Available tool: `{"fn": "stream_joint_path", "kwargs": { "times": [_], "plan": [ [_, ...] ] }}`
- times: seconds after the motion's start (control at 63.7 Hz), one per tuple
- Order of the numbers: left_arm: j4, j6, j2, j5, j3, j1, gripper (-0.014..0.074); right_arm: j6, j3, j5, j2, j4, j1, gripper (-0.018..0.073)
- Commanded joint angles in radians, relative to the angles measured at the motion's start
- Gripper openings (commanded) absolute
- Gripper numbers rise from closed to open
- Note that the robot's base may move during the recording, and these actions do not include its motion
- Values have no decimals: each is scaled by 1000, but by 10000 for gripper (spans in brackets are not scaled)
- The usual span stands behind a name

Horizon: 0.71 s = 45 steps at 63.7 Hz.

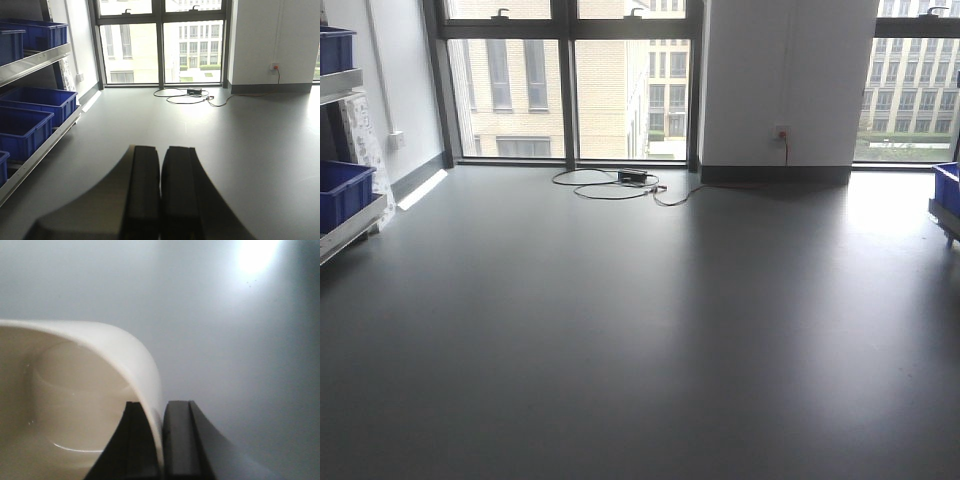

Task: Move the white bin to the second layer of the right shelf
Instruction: 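Drive toward the rack of blue crates holding the bin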

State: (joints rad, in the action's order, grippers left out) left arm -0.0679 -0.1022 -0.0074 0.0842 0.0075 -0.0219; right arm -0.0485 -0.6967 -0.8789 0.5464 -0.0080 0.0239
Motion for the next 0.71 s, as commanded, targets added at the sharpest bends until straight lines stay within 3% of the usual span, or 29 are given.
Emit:
{"fn": "stream_joint_path", "kwargs": {
  "times": [0.0,0.69],
  "plan": [
    [-6,3,-16,-84,37,0,85,3,-28,86,1,-1,-5,56],
    [-6,3,-16,-84,37,0,85,3,-28,86,1,-1,-5,56]
  ]
}}
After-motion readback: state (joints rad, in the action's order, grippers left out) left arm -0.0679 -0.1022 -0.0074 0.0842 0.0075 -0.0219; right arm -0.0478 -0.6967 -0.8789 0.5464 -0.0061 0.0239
